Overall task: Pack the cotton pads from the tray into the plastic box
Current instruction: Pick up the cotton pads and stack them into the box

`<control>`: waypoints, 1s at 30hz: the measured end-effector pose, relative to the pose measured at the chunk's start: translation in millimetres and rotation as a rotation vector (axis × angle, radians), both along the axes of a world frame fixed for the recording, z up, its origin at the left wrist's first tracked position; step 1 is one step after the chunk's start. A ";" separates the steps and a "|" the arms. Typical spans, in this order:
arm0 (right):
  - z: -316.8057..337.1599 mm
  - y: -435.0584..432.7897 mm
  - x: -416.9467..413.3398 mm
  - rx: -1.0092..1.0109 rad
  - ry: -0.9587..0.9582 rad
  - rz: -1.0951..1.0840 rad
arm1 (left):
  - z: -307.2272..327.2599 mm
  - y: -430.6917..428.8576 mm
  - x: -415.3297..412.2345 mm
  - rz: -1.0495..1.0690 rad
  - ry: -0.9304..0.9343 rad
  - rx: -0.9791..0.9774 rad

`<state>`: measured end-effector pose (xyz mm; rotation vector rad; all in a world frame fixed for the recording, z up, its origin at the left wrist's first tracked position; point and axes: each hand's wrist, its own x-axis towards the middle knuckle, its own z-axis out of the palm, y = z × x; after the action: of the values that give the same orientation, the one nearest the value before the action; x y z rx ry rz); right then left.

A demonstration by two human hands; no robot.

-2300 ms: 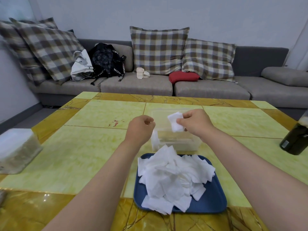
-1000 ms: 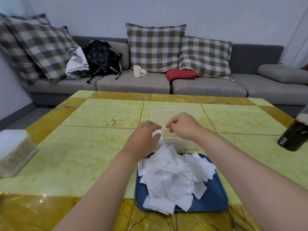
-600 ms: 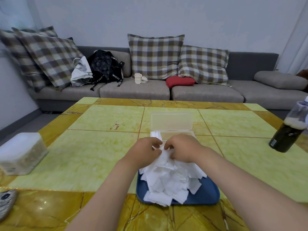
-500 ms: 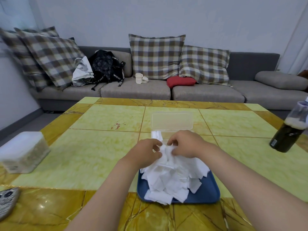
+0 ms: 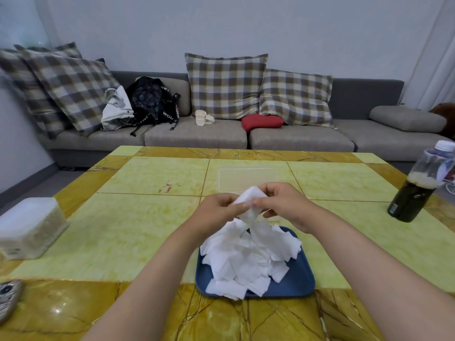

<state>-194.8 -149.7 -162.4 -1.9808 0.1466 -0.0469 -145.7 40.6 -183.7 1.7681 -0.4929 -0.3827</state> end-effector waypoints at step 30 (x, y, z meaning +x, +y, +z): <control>-3.7 16.2 10.9 0.338 0.018 -0.271 | -1.9 -10.5 2.2 0.001 0.547 -0.417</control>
<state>-183.9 -133.5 -166.1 -1.6145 0.4076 -0.1691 -143.5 30.2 -185.7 1.1947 -0.1613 -0.6837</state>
